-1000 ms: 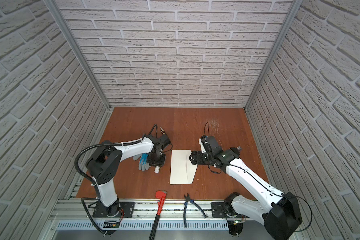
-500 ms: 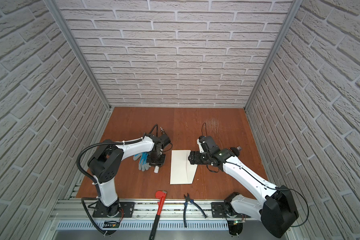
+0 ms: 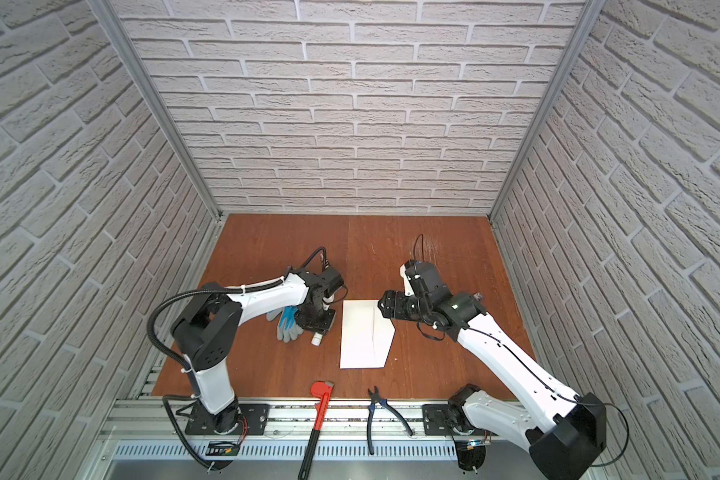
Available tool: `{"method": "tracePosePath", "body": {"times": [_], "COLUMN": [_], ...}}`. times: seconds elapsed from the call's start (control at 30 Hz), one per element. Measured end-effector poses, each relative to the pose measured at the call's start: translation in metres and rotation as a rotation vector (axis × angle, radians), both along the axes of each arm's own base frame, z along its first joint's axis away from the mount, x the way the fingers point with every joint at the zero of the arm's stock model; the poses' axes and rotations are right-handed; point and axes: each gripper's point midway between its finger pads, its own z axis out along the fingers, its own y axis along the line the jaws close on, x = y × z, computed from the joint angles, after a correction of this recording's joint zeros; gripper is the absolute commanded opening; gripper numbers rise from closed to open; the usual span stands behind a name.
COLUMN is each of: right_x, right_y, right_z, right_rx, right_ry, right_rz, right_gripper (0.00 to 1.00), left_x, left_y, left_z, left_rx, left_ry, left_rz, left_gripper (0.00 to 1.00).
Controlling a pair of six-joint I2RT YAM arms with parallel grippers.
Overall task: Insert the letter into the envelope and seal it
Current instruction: 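Lift the glue stick upright with the left gripper while the right gripper moves toward it, then grasp the glue stick cap with the right gripper above the left gripper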
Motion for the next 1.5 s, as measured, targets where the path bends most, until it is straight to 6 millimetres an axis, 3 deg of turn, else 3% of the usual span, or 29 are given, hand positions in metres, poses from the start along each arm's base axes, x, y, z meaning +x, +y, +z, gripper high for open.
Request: {"method": "tracePosePath", "body": {"times": [0.07, 0.2, 0.33, 0.43, 0.67, 0.9, 1.07, 1.23, 1.37, 1.5], "right_x": [0.006, 0.018, 0.027, 0.032, 0.035, 0.04, 0.042, 0.054, 0.069, 0.079], "right_y": [0.001, 0.002, 0.006, 0.021, 0.062, 0.077, 0.072, 0.055, 0.039, 0.038], "right_z": [0.027, 0.058, 0.067, 0.071, 0.07, 0.088, 0.097, 0.099, 0.088, 0.069], "right_rx": [0.039, 0.112, 0.152, 0.169, 0.181, 0.177, 0.134, 0.098, 0.098, 0.109], "right_ry": [-0.055, -0.137, -0.15, -0.15, -0.133, -0.158, -0.202, -0.213, -0.178, -0.116], "right_rz": [-0.029, -0.092, -0.139, -0.13, -0.058, -0.004, 0.046, 0.056, 0.04, 0.056], "right_gripper": [0.8, 0.78, 0.77, 0.77, 0.77, 0.78, 0.79, 0.79, 0.78, 0.78], "left_x": [0.002, 0.009, 0.006, 0.001, 0.001, 0.018, 0.035, 0.053, 0.062, 0.07], "left_y": [-0.01, -0.023, -0.02, -0.014, -0.015, -0.034, -0.056, -0.074, -0.083, -0.092], "left_z": [0.025, 0.103, 0.171, 0.193, 0.183, 0.19, 0.179, 0.153, 0.143, 0.15], "left_rx": [-0.072, -0.265, -0.43, -0.509, -0.559, -0.666, -0.714, -0.713, -0.724, -0.749], "left_ry": [-0.062, -0.262, -0.446, -0.535, -0.571, -0.641, -0.658, -0.628, -0.626, -0.651], "left_rz": [-0.042, -0.111, -0.151, -0.193, -0.258, -0.274, -0.297, -0.305, -0.299, -0.298], "left_gripper": [0.16, 0.15, 0.14, 0.15, 0.15, 0.15, 0.15, 0.14, 0.14, 0.13]}}
